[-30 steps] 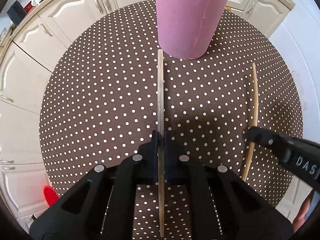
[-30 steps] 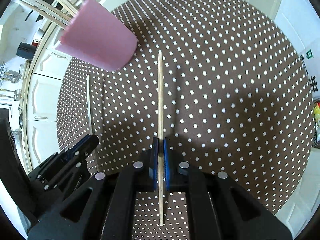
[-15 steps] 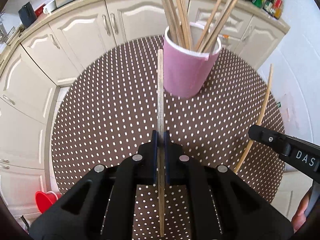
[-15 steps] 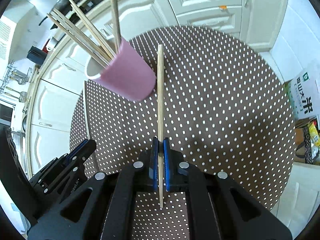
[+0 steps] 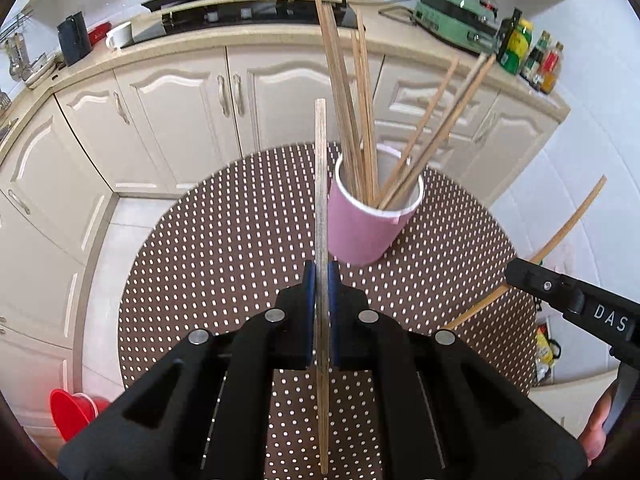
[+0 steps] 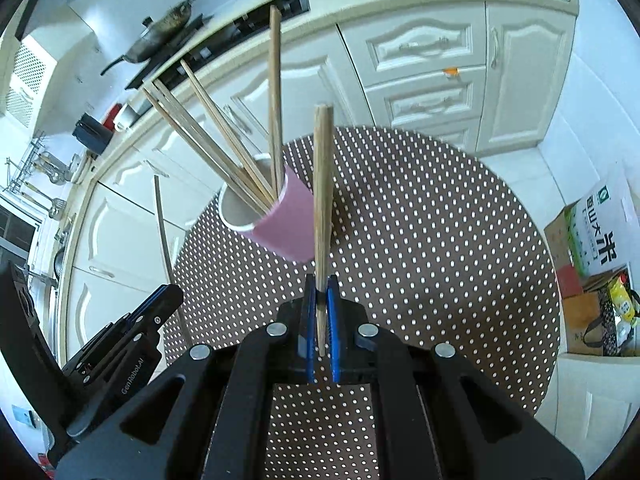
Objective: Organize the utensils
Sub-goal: 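Lift both held chopsticks upright and carry them over the pink cup, then lower the chopsticks into the pink cup and open both tools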
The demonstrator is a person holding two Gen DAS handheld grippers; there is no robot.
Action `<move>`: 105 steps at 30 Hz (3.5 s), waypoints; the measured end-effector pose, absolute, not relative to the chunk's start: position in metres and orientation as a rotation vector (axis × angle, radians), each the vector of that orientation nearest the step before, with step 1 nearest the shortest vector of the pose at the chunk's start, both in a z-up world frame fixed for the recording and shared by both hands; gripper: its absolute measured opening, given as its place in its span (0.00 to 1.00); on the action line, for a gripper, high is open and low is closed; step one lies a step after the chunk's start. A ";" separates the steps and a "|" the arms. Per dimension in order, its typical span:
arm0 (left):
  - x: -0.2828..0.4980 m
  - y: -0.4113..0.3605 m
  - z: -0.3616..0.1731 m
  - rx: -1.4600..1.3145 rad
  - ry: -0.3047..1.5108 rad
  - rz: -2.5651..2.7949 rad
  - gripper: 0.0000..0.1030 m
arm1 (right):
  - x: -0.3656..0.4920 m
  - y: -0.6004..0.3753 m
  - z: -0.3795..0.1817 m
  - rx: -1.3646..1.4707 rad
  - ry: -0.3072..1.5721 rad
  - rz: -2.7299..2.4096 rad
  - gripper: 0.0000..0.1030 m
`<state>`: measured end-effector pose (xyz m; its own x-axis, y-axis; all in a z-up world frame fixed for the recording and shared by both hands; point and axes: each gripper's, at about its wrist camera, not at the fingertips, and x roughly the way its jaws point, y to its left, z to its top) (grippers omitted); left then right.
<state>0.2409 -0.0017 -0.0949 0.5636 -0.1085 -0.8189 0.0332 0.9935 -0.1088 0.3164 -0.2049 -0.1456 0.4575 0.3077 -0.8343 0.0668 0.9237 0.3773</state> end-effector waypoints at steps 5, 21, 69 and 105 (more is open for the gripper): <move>0.246 0.004 -0.077 -0.104 0.916 -0.076 0.06 | 0.317 -0.205 -0.130 0.380 1.047 0.161 0.04; 0.267 0.010 -0.012 -0.177 0.724 -0.075 0.06 | 0.331 -0.204 -0.067 0.342 0.878 0.199 0.04; 0.355 -0.023 -0.097 -0.068 0.657 -0.113 0.07 | 0.415 -0.179 -0.142 0.322 1.079 0.205 0.04; 0.352 -0.018 -0.098 -0.135 0.429 -0.104 0.07 | 0.408 -0.179 -0.151 0.352 1.094 0.227 0.04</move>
<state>0.3516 -0.0184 -0.0984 0.9045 -0.1288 -0.4067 0.0721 0.9858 -0.1518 0.4080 -0.1786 -0.1507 0.4444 0.3499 -0.8247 -0.0069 0.9219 0.3874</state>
